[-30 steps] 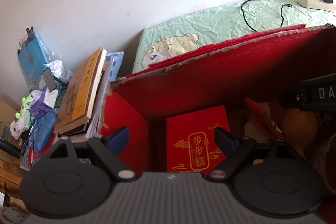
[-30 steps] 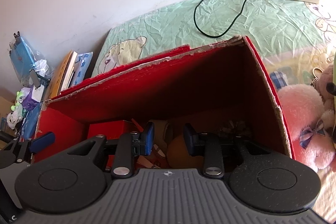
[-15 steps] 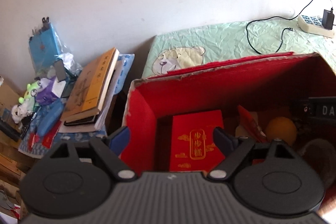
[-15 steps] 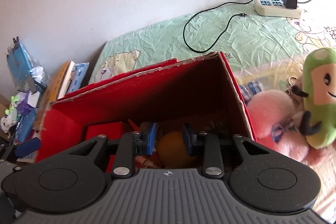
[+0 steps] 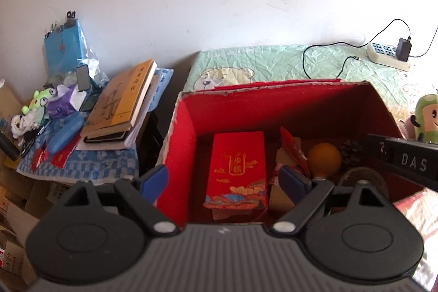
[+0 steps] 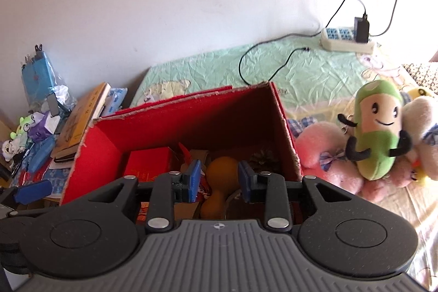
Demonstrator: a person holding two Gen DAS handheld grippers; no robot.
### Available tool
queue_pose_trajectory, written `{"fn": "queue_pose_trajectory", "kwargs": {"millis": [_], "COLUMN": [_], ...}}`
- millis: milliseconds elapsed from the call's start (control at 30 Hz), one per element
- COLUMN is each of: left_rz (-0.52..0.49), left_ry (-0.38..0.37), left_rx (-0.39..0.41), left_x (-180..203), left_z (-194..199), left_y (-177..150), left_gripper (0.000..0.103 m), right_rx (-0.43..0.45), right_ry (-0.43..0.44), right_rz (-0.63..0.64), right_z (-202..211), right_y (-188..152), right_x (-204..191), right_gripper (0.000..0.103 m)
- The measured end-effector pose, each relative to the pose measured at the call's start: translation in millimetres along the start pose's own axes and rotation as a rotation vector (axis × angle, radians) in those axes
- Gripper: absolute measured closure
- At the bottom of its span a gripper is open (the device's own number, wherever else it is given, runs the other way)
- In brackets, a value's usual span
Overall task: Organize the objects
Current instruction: 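Raise the right gripper up and out of the red box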
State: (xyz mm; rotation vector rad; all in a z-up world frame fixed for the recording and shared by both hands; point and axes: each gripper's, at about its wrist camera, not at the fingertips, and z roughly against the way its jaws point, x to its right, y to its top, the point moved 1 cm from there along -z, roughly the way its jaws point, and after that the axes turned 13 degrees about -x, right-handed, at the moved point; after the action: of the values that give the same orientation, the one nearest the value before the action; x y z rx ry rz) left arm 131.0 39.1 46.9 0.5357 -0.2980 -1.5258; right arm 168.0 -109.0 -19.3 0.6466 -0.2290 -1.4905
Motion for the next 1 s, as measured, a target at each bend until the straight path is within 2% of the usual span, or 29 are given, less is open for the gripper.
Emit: {"fn": "queue_pose_trajectory", "kwargs": {"millis": [133,267,467,533,667,900,1000], "left_rz": [-0.003,-0.007,-0.003,-0.006,-0.022,-0.033,-0.040], "left_ry": [-0.028,-0.062,-0.073,-0.067,-0.059,-0.080,-0.075], "left_rx": [-0.011,-0.024,-0.037,-0.054,-0.104,-0.246,-0.282], "left_x": [0,1,6,9,13,16,17], "left_z": [4,7,5,2,-7,-33,-39], "left_y": [-8,-17,-34,-40,-56,-82,-87], "left_gripper": [0.014,0.011,0.008,0.003,0.002,0.003,0.003], "right_rx": [0.042,0.080,0.090,0.088,0.066,-0.046,-0.083], "right_ry": [-0.001,-0.032,-0.031,-0.036,-0.074,-0.109,-0.115], "right_rz": [-0.006,0.016,0.012,0.003,0.017,-0.002,-0.002], "right_z": [13,23,31,32,27,8,3], "right_y": [-7,-16,-33,-41,-63,-91,-97], "right_x": [-2,-6,-4,-2,2,13,14], "right_gripper": [0.066,0.054,0.053,0.052,0.052,0.052,0.052]}}
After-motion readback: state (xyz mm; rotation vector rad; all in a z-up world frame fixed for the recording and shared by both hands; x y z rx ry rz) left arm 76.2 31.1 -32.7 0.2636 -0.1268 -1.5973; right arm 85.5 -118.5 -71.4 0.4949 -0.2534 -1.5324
